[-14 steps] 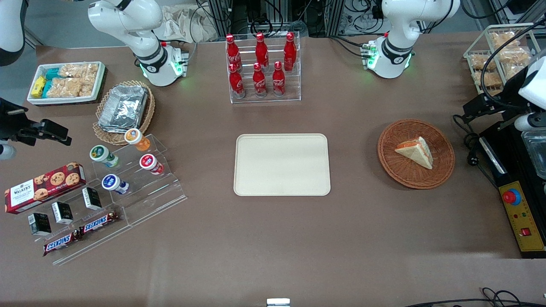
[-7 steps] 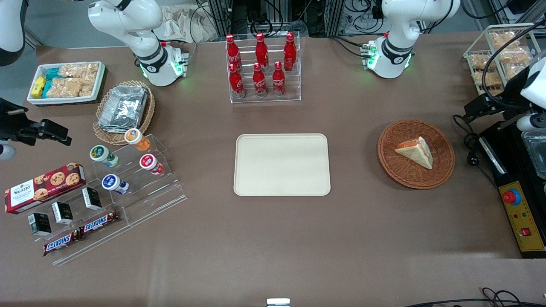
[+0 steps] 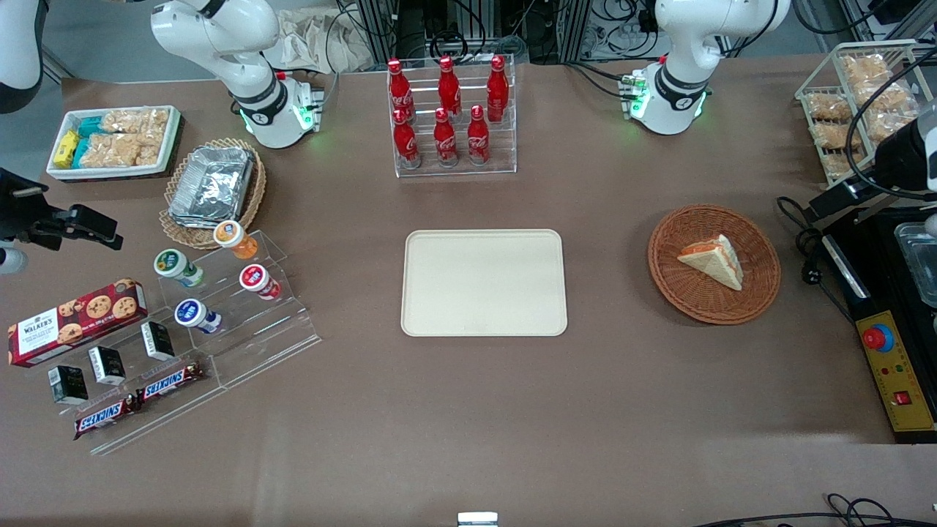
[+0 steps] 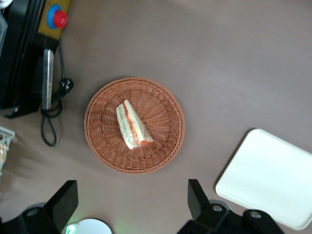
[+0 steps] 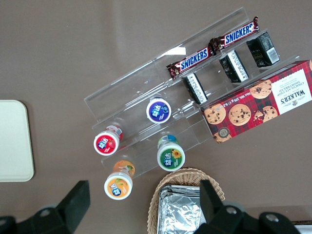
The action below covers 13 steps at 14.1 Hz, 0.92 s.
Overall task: Place sandwich from basket to tray
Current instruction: 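Move the left gripper toward the wicker basket holding the sandwich, then lower the open left gripper over the wrapped sandwich and close on it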
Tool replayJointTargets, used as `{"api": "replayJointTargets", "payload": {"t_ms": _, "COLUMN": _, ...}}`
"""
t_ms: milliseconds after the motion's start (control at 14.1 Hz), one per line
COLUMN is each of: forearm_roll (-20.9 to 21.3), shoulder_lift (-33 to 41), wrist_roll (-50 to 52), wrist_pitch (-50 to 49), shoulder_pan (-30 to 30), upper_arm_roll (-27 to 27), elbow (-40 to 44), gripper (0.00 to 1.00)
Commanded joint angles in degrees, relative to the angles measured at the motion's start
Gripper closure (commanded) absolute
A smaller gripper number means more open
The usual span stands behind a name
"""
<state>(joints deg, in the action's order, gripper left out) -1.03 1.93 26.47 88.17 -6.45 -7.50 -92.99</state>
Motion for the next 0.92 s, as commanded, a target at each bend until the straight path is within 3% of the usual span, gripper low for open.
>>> {"api": "replayJointTargets", "payload": {"t_ms": 0, "forearm_roll": 0.59, "shoulder_lift": 5.08, "wrist_roll": 8.39, "wrist_pitch": 6.54, "shoulder_pan": 0.21, "upper_arm_roll": 0.03, "elbow": -9.71, "gripper": 0.0}}
{"api": "replayJointTargets", "payload": {"t_ms": 426, "forearm_roll": 0.68, "shoulder_lift": 10.46, "wrist_roll": 22.12, "wrist_pitch": 20.97, "shoulder_pan": 0.3, "upper_arm_roll": 0.03, "elbow": -27.75, "gripper": 0.0}}
{"api": "replayJointTargets", "payload": {"t_ms": 852, "forearm_roll": 0.15, "shoulder_lift": 9.23, "wrist_roll": 27.85, "wrist_pitch": 30.2, "shoulder_pan": 0.3, "upper_arm_roll": 0.2, "elbow": -35.85, "gripper": 0.0}}
